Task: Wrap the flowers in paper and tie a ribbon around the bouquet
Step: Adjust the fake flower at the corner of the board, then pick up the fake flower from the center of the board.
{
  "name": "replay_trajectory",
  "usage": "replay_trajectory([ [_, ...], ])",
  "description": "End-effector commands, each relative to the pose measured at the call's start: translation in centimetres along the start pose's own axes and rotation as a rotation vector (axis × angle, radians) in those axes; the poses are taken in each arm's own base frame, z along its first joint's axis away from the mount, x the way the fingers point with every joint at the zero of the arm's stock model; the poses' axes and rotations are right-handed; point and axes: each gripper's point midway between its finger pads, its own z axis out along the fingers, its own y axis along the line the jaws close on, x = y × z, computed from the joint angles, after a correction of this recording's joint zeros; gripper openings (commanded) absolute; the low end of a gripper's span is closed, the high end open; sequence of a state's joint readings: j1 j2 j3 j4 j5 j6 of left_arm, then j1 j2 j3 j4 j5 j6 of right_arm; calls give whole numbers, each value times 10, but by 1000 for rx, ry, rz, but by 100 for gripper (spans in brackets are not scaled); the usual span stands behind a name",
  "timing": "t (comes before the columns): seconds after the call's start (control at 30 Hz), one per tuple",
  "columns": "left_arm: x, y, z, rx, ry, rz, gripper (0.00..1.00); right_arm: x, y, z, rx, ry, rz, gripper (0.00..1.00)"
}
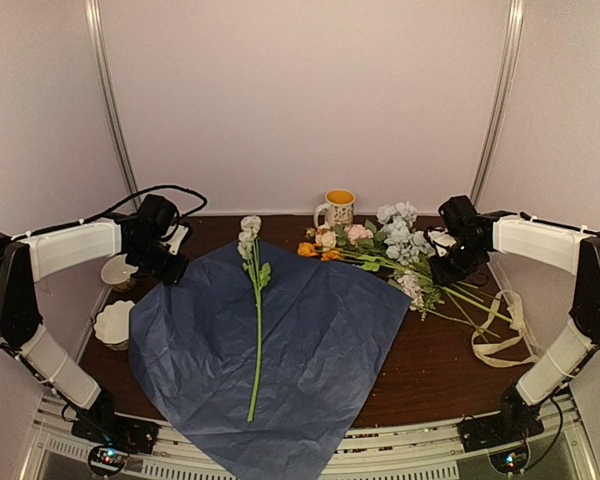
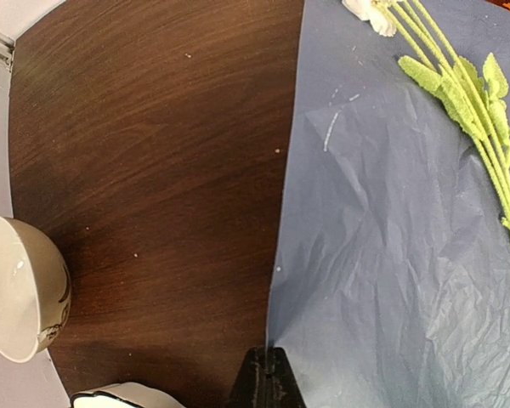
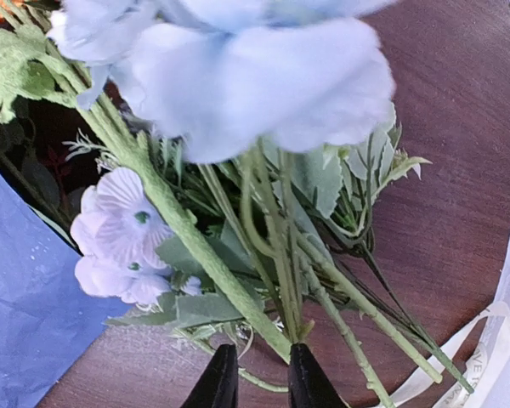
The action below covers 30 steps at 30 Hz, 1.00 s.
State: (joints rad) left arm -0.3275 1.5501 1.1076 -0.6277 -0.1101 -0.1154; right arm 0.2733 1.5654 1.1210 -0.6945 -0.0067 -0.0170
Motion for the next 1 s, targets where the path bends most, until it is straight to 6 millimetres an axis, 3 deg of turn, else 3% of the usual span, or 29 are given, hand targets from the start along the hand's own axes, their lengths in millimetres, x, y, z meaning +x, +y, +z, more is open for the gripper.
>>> replay_trajectory([
  [0.0, -14, -1, -10, 13, -66, -16, 0, -16, 5, 3, -41, -60, 19, 21],
  [0.17, -14, -3, -10, 18, -67, -14, 0, -34, 0, 0, -16, -98, 18, 22],
  [0.3, -13, -3, -9, 17, -64, -11, 0, -63, -5, -9, -1, -202, 63, 31],
  [0.47, -14, -3, -9, 16, -64, -10, 0, -82, -6, -1, -15, -218, 91, 33],
  [0.73, -13, -3, -6, 16, -57, -7, 0, -92, -3, 23, -20, -170, 61, 29],
  [0.97, -12, -3, -4, 15, -50, -6, 0, -84, -3, 44, -12, -93, 32, 22],
])
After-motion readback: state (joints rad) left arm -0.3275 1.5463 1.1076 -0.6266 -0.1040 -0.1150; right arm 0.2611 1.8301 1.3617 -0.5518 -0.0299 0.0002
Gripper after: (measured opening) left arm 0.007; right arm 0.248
